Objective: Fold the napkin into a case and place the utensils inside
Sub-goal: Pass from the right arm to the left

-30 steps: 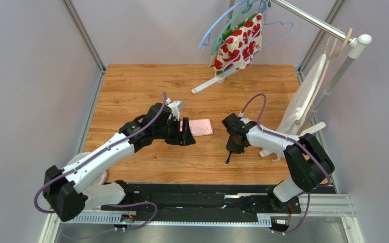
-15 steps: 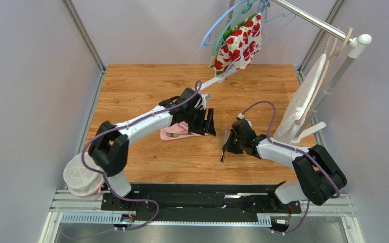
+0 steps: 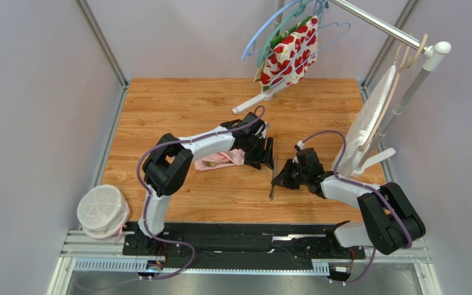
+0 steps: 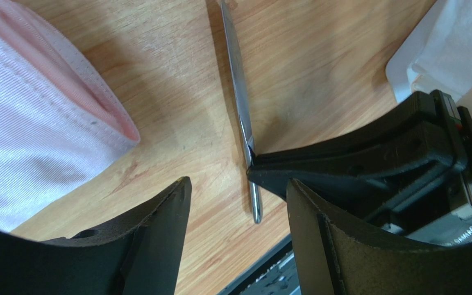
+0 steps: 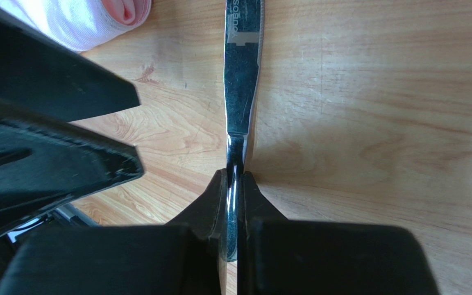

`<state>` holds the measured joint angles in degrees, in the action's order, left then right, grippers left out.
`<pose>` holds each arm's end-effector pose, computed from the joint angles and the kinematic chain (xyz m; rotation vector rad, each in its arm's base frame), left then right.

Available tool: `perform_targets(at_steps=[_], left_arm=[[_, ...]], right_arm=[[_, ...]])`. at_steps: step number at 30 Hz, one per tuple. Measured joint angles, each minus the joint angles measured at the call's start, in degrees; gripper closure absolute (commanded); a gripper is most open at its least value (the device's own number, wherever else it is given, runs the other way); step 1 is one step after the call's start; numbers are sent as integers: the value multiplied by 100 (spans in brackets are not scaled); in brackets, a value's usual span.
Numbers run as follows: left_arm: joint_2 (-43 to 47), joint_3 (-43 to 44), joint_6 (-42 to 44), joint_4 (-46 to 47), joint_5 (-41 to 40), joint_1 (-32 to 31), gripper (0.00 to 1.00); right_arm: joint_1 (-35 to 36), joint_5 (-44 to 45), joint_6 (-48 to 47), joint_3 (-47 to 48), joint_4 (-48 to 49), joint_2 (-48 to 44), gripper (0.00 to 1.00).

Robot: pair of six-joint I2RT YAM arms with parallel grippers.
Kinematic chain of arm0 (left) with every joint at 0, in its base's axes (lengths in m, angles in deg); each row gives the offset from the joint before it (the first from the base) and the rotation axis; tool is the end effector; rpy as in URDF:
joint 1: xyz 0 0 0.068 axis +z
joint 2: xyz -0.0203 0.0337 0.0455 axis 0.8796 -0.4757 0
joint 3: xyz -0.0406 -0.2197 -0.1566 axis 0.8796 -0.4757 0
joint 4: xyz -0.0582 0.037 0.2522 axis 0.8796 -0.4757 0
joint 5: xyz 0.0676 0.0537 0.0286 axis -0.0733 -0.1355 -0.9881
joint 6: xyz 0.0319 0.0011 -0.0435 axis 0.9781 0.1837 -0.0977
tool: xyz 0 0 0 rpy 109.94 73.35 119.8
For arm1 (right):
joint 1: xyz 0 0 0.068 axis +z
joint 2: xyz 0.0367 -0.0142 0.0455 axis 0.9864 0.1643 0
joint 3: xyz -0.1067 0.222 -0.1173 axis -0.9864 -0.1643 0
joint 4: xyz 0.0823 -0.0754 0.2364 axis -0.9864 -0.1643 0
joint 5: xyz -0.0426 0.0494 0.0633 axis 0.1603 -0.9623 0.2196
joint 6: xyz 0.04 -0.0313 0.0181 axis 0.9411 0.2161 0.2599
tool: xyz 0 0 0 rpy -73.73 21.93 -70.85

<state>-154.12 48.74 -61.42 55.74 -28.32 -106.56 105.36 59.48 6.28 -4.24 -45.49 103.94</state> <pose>0.3022 -0.3210 0.1843 0.3087 2.8221 -0.9499 0.2035 0.1043 0.1298 0.2721 2.5898 0.7955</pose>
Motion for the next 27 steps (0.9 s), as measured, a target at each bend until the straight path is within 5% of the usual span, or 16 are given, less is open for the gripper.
perform_targets(at_steps=[27], left_arm=[[-1172, 1069, -922, 245, -407, -608, 48]], right_arm=[[-372, -649, 63, -590, 214, -501, 100]])
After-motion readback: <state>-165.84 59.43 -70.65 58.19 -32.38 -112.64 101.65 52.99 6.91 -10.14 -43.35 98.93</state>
